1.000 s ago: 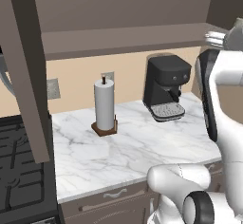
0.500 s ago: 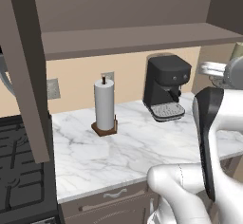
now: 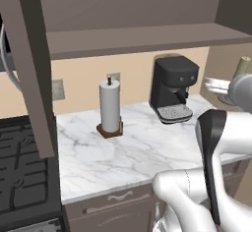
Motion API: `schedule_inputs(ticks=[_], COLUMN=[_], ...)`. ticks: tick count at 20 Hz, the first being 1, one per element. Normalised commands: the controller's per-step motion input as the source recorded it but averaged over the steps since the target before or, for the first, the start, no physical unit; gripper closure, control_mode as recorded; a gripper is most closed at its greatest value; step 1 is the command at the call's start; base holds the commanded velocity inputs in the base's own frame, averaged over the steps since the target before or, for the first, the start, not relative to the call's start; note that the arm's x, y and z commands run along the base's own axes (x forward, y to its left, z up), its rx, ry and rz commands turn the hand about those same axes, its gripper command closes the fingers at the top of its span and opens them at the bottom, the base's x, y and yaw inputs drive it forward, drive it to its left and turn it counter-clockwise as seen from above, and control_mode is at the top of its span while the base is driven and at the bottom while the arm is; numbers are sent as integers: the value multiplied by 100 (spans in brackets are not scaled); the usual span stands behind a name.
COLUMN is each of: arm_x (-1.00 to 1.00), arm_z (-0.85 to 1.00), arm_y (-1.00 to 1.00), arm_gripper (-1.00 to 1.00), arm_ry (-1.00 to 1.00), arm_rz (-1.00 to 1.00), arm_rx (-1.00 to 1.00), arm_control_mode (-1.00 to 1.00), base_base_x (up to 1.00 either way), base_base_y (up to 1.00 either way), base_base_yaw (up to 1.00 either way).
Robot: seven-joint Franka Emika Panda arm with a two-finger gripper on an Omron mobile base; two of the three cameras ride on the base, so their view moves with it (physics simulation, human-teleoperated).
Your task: Get the candle and the beer from the cabinet and move them to the dining counter.
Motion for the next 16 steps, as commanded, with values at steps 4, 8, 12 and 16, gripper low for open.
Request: schedule_inputs(ticks=[4, 8, 12, 16], arm_x=[0, 0, 0, 0], arm_z=[0, 0, 0, 0], arm_y=[0, 0, 0, 0], arm_gripper=[100, 100, 100, 100], arm_ry=[0, 0, 0, 0], arm_rz=[0, 0, 0, 0], arm_rx=[0, 0, 0, 0], arm_control_mode=[100, 100, 100, 100], base_base_x=[-79, -77, -76, -77], base_base_y=[24, 2, 0, 0], base_base_yaw=[33, 40, 43, 43])
